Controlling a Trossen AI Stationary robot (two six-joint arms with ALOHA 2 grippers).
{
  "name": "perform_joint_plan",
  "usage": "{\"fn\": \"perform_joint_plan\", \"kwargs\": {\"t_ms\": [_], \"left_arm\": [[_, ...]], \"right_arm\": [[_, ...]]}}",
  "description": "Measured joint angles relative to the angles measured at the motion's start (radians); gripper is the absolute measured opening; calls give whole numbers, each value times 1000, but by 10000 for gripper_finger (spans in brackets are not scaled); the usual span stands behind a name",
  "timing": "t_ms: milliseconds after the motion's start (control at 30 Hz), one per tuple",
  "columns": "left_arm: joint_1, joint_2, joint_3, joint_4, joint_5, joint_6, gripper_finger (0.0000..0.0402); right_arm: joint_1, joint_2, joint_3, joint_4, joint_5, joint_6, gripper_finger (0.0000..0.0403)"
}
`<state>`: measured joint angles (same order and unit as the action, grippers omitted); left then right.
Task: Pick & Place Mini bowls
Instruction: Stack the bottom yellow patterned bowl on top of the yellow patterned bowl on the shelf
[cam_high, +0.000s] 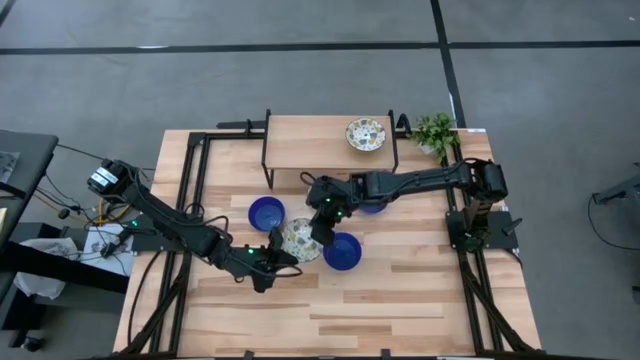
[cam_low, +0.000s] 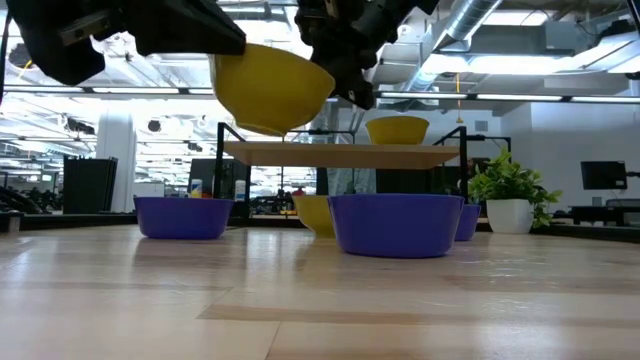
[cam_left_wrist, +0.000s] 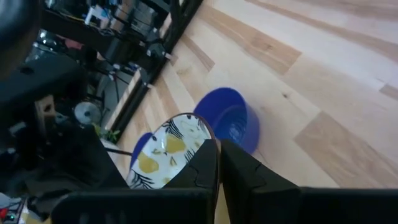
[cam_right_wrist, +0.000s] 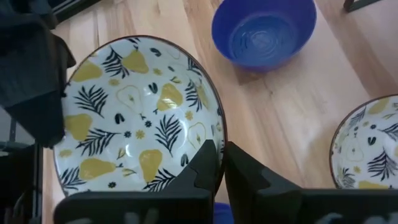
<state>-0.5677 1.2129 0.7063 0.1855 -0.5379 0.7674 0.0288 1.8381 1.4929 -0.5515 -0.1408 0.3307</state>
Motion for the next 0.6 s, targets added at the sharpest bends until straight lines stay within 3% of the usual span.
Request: {"fn": "perform_joint_plan", "kwargs": {"t_ms": [333,600], "left_arm": [[1,0,0,13,-9,0,14],[2,-3,3,16,-17,-47,26]], "right_arm": [[-9,0,-1,-20,8,26,3],[-20,3,-7,-76,-46,14,1]]}}
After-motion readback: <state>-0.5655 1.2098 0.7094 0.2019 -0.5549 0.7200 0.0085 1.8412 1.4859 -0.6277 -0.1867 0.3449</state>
